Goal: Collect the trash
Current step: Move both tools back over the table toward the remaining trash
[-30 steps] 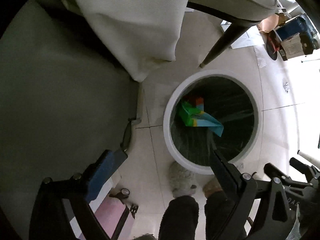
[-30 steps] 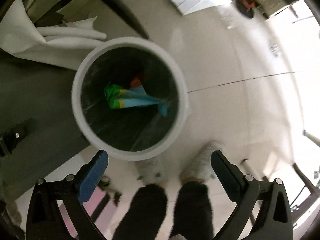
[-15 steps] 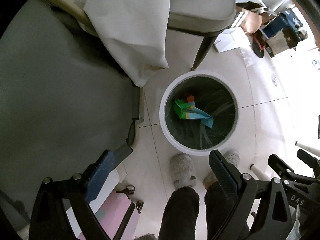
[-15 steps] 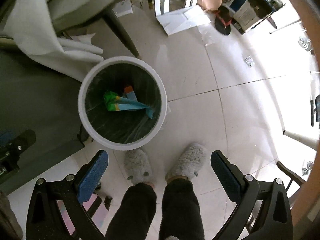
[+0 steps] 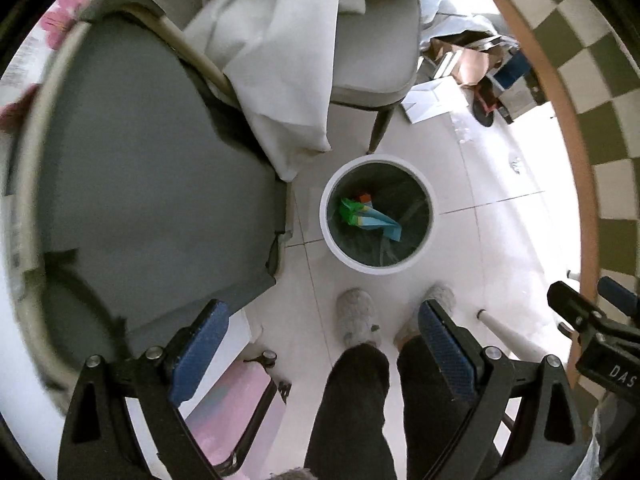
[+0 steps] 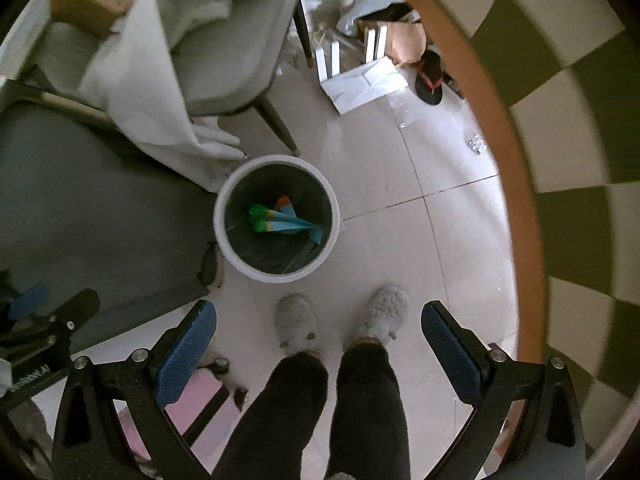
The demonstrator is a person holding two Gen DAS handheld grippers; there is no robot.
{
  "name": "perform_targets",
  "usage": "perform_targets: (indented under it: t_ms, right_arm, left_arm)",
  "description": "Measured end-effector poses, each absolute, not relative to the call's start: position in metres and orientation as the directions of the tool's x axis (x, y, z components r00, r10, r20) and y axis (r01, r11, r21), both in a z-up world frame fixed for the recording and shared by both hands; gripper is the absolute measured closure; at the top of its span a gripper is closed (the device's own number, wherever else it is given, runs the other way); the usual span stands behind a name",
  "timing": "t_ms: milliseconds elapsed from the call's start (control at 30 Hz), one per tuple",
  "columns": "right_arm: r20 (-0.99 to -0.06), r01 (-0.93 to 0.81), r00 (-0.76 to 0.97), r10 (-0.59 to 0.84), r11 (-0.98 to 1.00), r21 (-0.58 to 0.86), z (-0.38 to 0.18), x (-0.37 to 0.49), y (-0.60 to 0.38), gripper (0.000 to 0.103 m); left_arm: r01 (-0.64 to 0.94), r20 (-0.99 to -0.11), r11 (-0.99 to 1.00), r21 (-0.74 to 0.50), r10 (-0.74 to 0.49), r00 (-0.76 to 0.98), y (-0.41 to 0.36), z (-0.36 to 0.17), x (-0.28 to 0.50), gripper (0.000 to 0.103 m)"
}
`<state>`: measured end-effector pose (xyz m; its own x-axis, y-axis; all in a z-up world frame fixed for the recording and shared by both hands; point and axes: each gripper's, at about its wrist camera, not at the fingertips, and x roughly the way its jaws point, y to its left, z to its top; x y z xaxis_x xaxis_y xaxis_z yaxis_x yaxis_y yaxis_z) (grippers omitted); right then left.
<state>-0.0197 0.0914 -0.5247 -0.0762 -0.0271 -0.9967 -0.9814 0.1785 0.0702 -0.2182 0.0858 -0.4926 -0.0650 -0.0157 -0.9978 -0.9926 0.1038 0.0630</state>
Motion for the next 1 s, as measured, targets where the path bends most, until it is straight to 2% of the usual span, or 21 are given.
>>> perform_targets:
  t_ms: [333,567,767,1000]
  right_arm:
    - [-0.983,-0.958,-0.180,0.045,0.218,0.185,-0.402,-0.020,0.062,0.000]
    - [-0.942,-0.888,-0.276,0.190,0.324,0.326,-0.312,0.022,0.044,0.000]
    - [-0.941,-0.794,-0.180,0.287,0.522,0.311,-0.268,0.139,0.015,0.000]
    - [-0.971,-0.590,-0.056,0.233,0.777,0.220,-0.273,0.307,-0.067,0.000]
  left_arm:
    - [-0.989,-0.998,0.139,0.045,0.056,-0.037,0.061,-0.384,-0.221,0.006]
    - [-0.977,-0.979,0.212,0.037,0.204,0.007,0.072,-0.301,-0.181,0.006]
    - [-0.912,-0.950,0.404,0.078,0.308,0.056,0.096,-0.260,-0.067,0.000]
    - [-0.704,-0.935,0.692,0.160,0.335,0.117,0.099,-0.259,0.121,0.000]
